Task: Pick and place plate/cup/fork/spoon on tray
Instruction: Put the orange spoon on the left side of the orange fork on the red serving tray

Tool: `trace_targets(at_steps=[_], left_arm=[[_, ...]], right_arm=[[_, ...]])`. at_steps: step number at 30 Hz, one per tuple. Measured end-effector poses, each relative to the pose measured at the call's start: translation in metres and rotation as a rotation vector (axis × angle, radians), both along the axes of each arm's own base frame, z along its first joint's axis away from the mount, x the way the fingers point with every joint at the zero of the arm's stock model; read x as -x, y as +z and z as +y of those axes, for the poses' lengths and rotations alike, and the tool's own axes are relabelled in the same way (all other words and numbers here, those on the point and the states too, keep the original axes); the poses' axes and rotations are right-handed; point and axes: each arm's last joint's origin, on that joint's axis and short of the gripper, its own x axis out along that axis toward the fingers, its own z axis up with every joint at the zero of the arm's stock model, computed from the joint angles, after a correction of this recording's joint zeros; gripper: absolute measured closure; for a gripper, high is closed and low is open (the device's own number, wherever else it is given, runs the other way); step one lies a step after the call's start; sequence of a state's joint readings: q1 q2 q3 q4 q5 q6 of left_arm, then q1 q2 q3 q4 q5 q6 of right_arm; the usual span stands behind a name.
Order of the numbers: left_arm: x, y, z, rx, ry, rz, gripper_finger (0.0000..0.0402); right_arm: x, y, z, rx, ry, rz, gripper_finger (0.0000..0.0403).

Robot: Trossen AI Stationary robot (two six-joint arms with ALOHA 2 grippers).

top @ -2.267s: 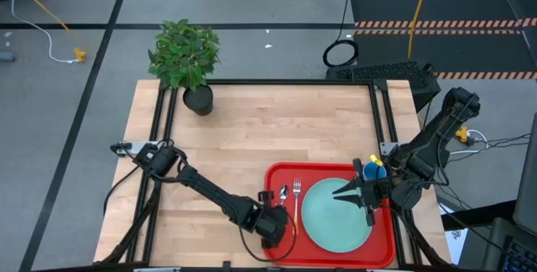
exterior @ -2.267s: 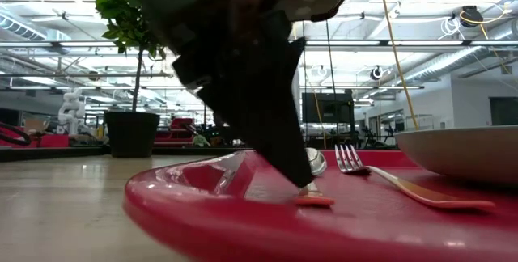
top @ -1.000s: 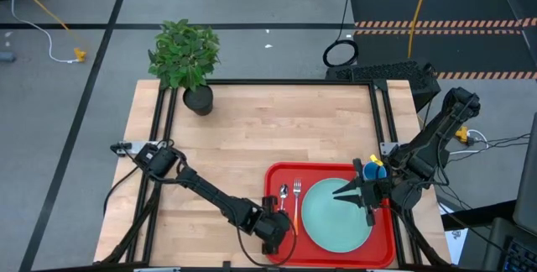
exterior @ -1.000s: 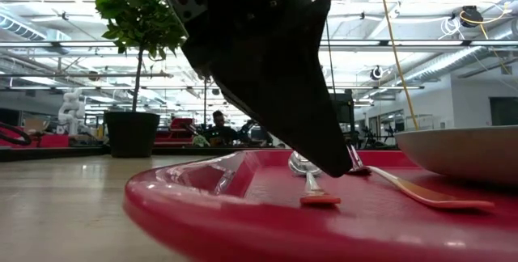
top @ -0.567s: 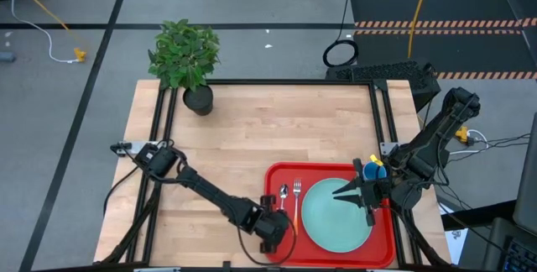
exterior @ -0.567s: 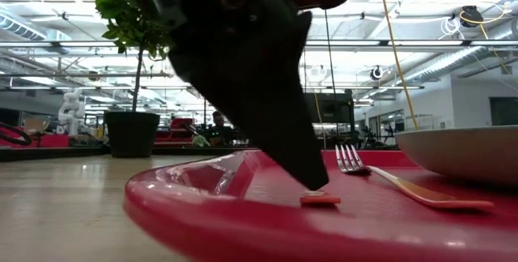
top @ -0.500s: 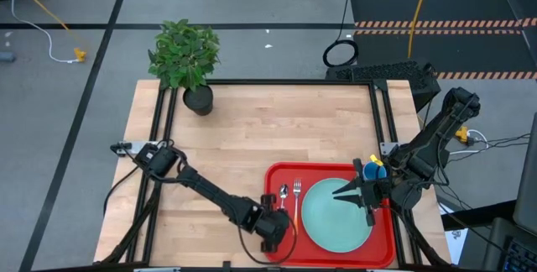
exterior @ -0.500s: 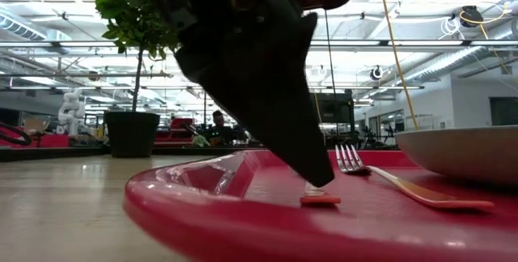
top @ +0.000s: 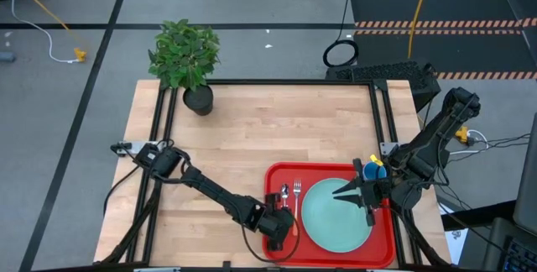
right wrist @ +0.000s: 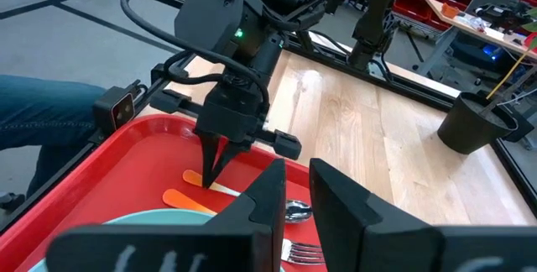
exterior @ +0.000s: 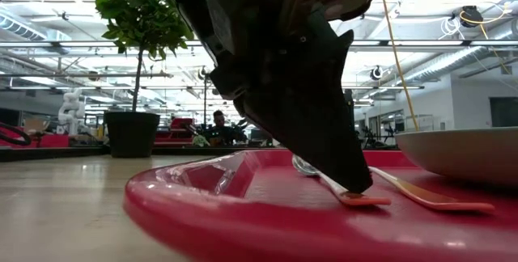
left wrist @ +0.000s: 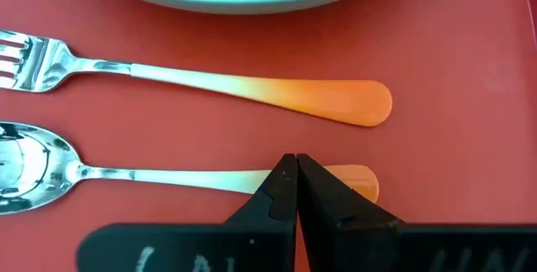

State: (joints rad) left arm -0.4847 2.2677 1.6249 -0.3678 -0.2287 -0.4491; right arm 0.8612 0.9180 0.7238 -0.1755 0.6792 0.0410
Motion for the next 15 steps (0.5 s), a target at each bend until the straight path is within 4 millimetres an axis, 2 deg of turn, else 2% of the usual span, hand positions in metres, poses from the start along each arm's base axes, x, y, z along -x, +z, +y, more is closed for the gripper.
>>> trace_targets(at_steps=[8, 15], left_arm=[[0.000, -0.001, 0.000, -0.008, -0.015, -0.002, 0.0399], [0.004, 0.012, 0.002, -0.014, -0.053, 0.009, 0.0399]], right_arm=[[0.000, 0.000, 0.000, 0.001, 0.000, 0.001, 0.0355], [0.000, 0.000, 0.000, 0.001, 0.000, 0.001, 0.0355]])
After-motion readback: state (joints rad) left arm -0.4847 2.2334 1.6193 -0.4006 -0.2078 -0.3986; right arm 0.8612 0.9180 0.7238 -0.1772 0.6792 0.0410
